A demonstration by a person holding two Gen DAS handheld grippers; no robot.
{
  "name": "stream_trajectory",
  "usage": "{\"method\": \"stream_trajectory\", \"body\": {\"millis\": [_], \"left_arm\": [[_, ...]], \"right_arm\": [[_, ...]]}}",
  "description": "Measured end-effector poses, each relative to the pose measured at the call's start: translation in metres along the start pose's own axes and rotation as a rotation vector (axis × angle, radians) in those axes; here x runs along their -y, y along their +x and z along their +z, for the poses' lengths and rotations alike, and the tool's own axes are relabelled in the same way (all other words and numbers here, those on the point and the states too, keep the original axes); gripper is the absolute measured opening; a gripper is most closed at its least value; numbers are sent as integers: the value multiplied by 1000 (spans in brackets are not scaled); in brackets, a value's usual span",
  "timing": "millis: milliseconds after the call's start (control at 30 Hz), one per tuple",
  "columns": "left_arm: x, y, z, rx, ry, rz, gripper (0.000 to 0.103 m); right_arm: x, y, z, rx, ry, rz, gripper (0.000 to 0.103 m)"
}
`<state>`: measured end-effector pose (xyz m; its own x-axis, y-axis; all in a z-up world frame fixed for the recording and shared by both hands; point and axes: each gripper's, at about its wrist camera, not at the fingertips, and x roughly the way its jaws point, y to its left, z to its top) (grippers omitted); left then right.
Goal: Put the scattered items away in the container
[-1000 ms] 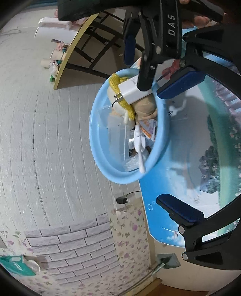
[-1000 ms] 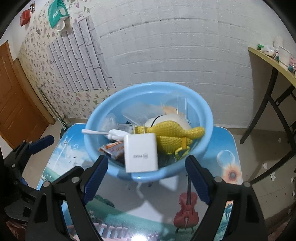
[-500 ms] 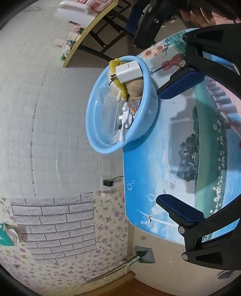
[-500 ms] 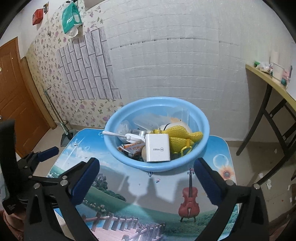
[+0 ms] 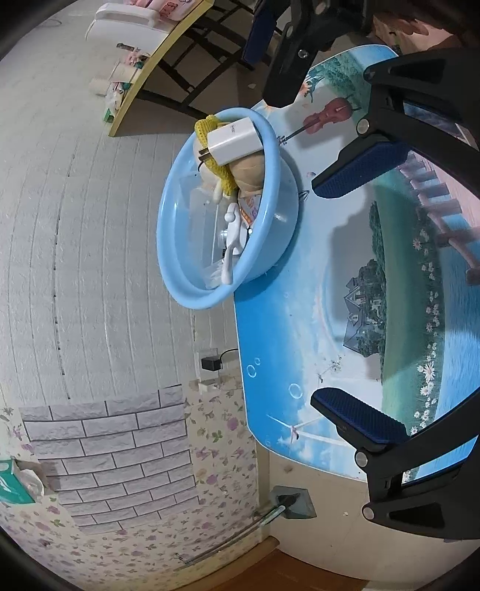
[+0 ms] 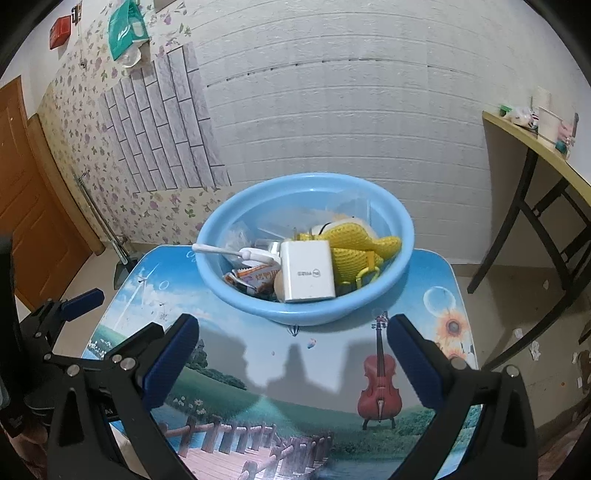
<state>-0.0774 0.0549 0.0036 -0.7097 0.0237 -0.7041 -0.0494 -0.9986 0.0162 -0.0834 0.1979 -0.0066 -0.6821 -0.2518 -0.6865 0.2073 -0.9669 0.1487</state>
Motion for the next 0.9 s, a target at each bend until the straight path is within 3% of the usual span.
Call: {"method": "stream_trajectory", "body": {"millis": [467, 900], "left_arm": [[-2, -8, 2, 9, -21, -5, 103], [-4, -13, 2, 31, -24, 2, 103]], "right_arm": [[-5, -22, 8, 99, 29, 2, 103], [-5, -20, 6, 83, 25, 6, 103]]}}
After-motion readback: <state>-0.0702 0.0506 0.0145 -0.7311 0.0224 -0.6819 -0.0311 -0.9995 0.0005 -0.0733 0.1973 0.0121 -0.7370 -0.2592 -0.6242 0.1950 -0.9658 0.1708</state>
